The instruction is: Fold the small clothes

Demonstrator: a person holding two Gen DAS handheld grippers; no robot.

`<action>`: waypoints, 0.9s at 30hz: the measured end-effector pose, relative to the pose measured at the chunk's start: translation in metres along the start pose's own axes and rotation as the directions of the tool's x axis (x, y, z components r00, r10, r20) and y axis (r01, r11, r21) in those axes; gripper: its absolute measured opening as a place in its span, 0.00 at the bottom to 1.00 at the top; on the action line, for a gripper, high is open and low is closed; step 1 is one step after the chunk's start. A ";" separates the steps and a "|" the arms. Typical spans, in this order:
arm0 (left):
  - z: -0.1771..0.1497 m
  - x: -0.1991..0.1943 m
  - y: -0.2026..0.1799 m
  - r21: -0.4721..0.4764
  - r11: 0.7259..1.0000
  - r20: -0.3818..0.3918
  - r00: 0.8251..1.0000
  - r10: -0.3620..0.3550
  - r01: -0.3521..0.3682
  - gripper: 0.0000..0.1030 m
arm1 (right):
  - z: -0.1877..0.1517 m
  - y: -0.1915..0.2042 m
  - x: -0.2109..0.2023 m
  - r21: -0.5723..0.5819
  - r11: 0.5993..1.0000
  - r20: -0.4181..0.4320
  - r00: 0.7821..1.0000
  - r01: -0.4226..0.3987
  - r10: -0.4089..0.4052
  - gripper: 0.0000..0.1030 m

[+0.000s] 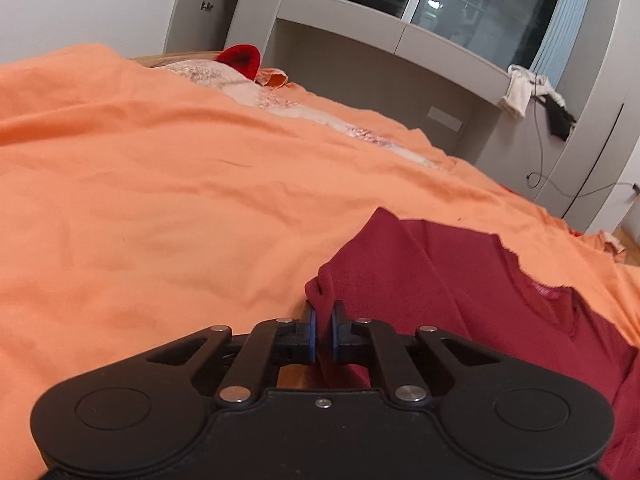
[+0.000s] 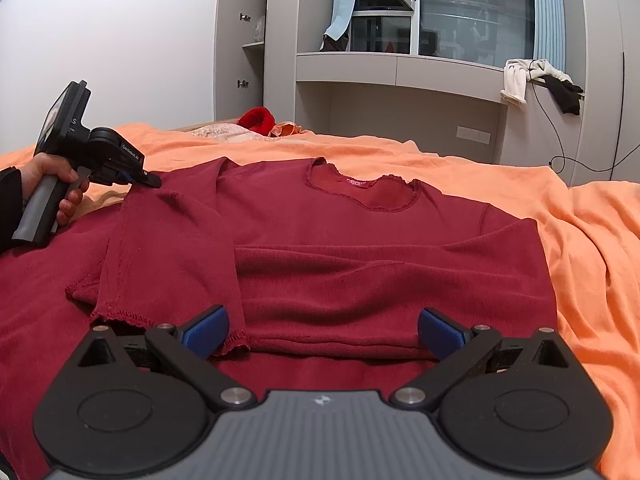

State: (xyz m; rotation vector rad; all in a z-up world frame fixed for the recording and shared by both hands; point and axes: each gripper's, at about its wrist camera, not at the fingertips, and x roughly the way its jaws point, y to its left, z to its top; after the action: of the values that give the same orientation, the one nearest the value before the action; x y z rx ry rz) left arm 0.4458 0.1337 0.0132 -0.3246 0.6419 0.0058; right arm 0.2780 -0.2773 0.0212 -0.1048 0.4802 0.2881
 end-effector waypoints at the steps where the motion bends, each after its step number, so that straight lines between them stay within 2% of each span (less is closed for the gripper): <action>1: 0.000 0.000 0.001 -0.002 1.000 -0.003 1.000 0.001 -0.001 0.08 | 0.000 0.000 0.000 0.000 1.000 0.000 1.000 0.000 0.000 1.00; 3: 0.000 -0.002 0.003 -0.015 1.000 -0.003 1.000 -0.005 0.004 0.14 | 0.000 0.000 0.000 0.000 1.000 0.000 1.000 0.000 0.000 1.00; 5: 0.000 -0.006 0.005 -0.027 1.000 -0.001 1.000 0.003 -0.003 0.31 | 0.000 0.000 -0.001 0.000 1.000 -0.003 1.000 0.002 -0.002 1.00; 6: 0.000 -0.008 0.005 -0.031 0.999 0.000 1.000 0.014 -0.014 0.36 | 0.000 0.001 -0.002 -0.002 1.000 -0.003 1.000 0.005 -0.005 1.00; 8: -0.001 -0.015 0.003 -0.030 0.999 0.017 0.999 0.027 -0.027 0.56 | 0.001 0.003 -0.006 -0.010 1.000 -0.003 1.000 0.018 -0.018 1.00; 16: -0.023 -0.071 -0.018 0.091 0.995 0.124 0.991 0.040 -0.051 0.96 | -0.015 0.016 -0.032 -0.094 0.995 0.018 0.999 0.036 -0.034 1.00; 17: -0.027 -0.082 -0.021 0.103 0.993 0.145 0.989 0.037 -0.052 0.99 | -0.018 0.018 -0.037 -0.104 0.994 0.027 0.999 0.035 -0.032 1.00; 22: -0.057 -0.139 -0.036 0.158 0.987 0.219 0.975 -0.031 -0.004 0.99 | -0.035 0.025 -0.070 -0.131 0.991 0.095 0.995 0.030 -0.018 1.00; 24: -0.078 -0.164 -0.042 0.203 0.979 0.250 0.966 -0.066 0.014 0.99 | -0.040 0.028 -0.088 -0.132 0.991 0.136 0.991 0.014 0.004 1.00; 27: -0.109 -0.194 -0.052 0.282 0.960 0.293 0.952 -0.085 -0.001 0.99 | -0.052 0.035 -0.115 -0.150 0.989 0.204 0.979 0.008 0.023 1.00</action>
State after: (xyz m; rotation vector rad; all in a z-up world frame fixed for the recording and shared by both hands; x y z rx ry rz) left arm 0.2318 0.0706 0.0607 -0.0602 0.3239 -0.0744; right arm 0.1468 -0.2812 0.0279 -0.2178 0.2530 0.3385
